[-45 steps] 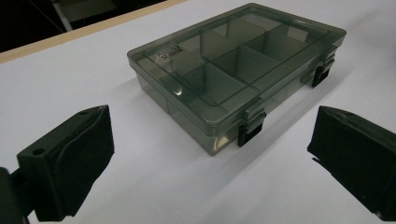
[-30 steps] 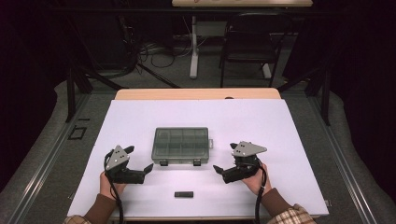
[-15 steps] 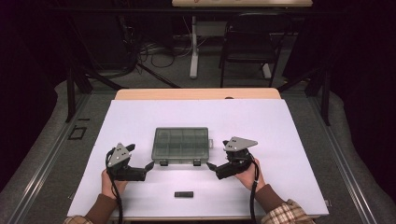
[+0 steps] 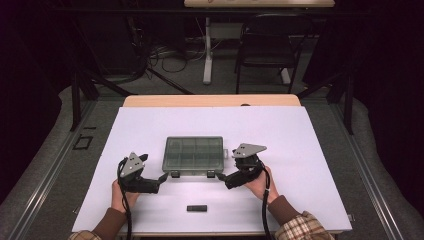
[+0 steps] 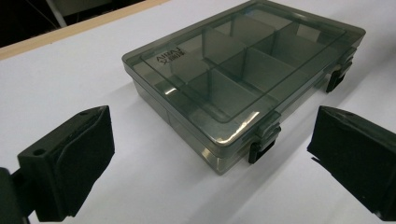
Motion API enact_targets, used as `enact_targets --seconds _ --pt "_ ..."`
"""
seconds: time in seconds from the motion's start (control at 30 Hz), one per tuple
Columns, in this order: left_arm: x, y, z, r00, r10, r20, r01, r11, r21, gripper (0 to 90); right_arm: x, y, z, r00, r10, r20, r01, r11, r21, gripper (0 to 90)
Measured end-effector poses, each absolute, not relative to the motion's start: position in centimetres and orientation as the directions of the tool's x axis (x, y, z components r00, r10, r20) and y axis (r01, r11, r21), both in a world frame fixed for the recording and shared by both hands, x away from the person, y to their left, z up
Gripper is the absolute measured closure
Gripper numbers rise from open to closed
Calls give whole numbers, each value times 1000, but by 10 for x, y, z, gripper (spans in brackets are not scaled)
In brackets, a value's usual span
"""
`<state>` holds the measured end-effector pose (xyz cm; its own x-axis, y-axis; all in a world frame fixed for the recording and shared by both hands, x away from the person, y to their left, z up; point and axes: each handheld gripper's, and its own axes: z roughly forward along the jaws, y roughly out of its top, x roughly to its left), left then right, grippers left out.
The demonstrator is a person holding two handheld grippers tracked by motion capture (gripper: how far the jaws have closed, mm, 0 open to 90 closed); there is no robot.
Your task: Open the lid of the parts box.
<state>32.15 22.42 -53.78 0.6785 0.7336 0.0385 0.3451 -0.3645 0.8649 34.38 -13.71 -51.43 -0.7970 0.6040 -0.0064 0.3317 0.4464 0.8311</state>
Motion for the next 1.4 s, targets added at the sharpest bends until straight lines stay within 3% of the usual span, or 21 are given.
enact_targets --seconds 0.63,0.9,1.4 --pt "336 212 -549 707 706 30 406 -441 800 4 353 -122 -530 -795 606 3 390 508 768 44" --pt "337 211 -551 708 705 41 409 -457 790 129 354 -116 -534 -786 618 -13 405 531 745 146" --pt "338 210 -554 720 694 29 416 -464 782 242 354 -114 -538 -766 643 -29 422 537 730 286"
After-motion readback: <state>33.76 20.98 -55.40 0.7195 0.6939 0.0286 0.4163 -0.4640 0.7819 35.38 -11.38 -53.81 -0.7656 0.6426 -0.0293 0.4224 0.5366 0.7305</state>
